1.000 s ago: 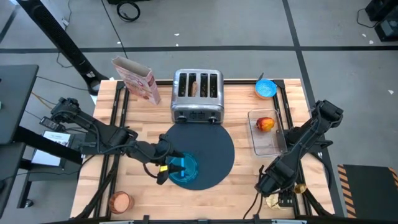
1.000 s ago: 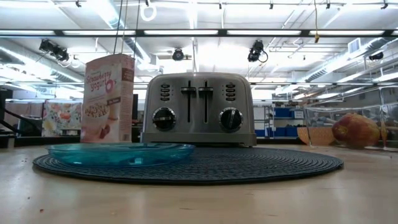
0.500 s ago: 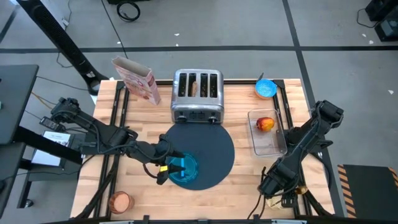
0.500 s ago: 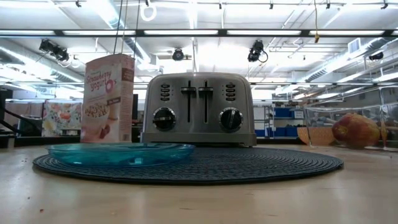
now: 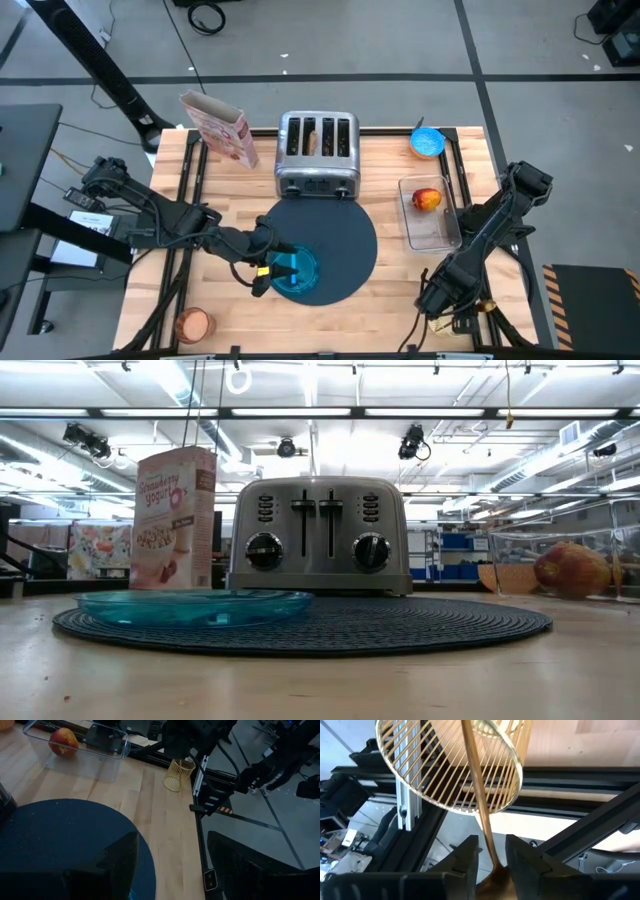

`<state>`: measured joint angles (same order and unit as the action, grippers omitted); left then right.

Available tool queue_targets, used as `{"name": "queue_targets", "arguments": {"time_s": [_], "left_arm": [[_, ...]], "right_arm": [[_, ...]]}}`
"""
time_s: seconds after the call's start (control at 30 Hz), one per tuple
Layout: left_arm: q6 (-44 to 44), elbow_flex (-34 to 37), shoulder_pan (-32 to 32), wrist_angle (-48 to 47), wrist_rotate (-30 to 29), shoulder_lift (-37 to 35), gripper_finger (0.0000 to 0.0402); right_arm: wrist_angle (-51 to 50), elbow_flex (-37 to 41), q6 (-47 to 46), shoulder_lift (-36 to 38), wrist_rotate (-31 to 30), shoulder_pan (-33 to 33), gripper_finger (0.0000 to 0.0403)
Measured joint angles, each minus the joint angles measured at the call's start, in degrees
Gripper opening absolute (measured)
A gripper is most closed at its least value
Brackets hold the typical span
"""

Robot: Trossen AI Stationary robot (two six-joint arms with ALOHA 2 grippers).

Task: Arrange a breakfast setting
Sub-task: Put the yellow spoon on the blue table mat

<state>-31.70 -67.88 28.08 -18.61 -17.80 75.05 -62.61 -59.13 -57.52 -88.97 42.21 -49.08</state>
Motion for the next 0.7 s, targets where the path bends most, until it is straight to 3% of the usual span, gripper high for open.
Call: {"name": "queue_targets", "arguments": {"time_s": [0.4,0.7], "left_arm": [[-0.2,0.0,0.0,0.0,0.0,0.0,0.0244],[-0.1,0.0,0.0,0.0,0.0,0.0,0.0244]], "right_arm": [[1.4,0.0,-0.4,0.0,0.5,0.1,0.0052],[3.0,0.0,-2.1,0.0,-0.2,-0.1,0.0107]]}}
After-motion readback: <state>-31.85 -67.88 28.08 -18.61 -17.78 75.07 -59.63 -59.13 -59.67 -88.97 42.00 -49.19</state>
